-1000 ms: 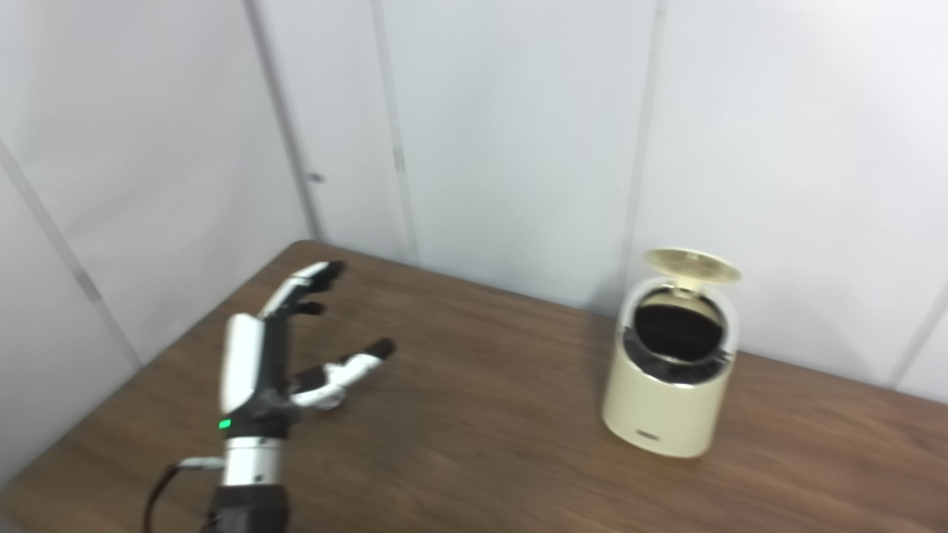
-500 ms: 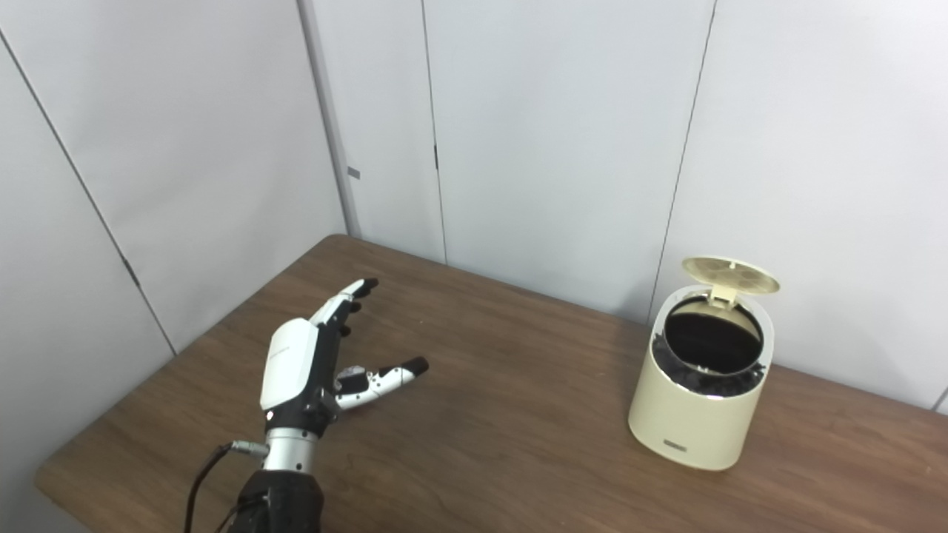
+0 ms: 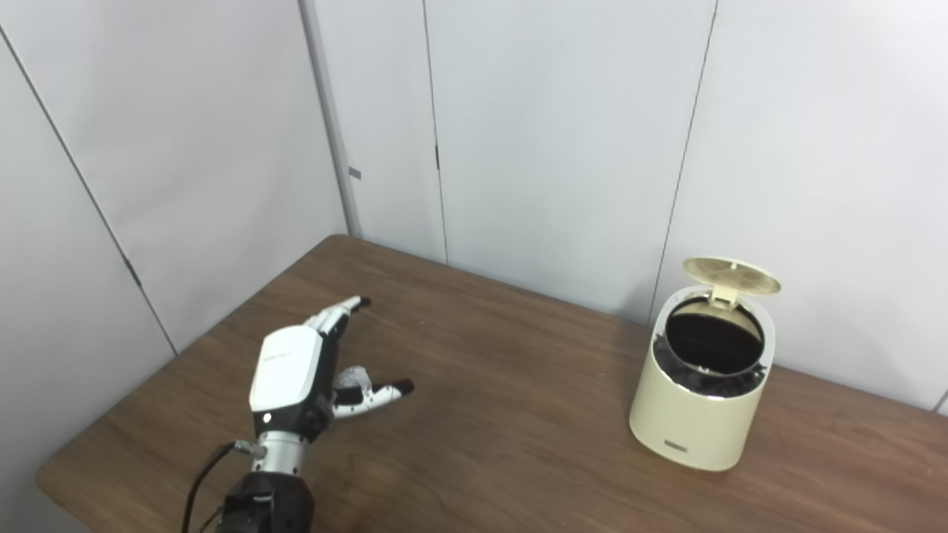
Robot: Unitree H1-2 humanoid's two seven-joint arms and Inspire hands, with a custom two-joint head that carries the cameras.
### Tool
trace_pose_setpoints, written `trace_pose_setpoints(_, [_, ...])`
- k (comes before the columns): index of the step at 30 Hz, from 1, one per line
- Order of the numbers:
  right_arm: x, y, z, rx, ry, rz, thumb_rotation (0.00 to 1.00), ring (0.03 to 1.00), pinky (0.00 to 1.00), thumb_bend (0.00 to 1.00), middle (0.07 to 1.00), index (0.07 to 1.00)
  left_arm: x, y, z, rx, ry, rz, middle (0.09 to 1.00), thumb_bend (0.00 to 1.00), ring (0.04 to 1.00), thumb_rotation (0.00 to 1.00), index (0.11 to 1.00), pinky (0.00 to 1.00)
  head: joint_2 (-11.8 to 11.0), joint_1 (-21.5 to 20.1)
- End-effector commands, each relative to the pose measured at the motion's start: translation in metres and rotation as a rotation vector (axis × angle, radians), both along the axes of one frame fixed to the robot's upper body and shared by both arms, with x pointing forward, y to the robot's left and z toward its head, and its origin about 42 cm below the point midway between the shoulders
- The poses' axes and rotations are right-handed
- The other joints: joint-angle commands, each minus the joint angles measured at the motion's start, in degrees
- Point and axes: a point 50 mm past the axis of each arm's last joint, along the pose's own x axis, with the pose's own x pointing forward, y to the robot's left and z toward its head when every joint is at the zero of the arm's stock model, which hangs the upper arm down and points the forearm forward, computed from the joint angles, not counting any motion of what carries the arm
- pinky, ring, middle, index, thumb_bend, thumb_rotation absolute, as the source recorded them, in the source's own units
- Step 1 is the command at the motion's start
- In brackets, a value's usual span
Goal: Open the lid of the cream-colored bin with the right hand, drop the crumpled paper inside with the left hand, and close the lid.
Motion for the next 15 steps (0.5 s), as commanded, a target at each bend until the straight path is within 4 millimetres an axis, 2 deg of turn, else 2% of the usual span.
trace_pose_setpoints(1, [0.005,-0.003,0.015,-0.024,-0.051,0.001,0.61,0.728,0.62,0.23,0.748,0.703,0.004,0.006,0.012,0.049,-0.049,0.015,0.811,1.0,0.743,0.46,0.822,0.58,0.0,0.0])
trace_pose_setpoints(6, [0.008,-0.009,0.017,0.029,-0.045,0.005,0.52,0.733,0.62,0.21,0.75,0.695,0.002,0.01,0.005,0.052,-0.009,0.033,0.812,1.0,0.73,0.46,0.829,0.57,0.1,-0.2])
trace_pose_setpoints(9, [0.009,-0.011,0.018,0.042,-0.048,0.012,0.51,0.733,0.61,0.2,0.757,0.706,0.001,0.013,0.001,0.05,-0.001,0.038,0.81,1.0,0.739,0.46,0.829,0.59,0.1,-0.5])
trace_pose_setpoints(11, [0.01,-0.011,0.019,0.047,-0.047,0.006,0.45,0.717,0.59,0.22,0.744,0.693,0.002,0.017,-0.001,0.049,0.001,0.043,0.809,1.0,0.74,0.45,0.827,0.59,0.1,-0.4])
trace_pose_setpoints(15, [0.01,-0.013,0.021,0.024,-0.039,0.005,0.52,0.726,0.61,0.23,0.748,0.7,0.003,0.023,-0.007,0.045,0.014,0.047,0.799,1.0,0.731,0.43,0.819,0.58,0.1,-0.5])
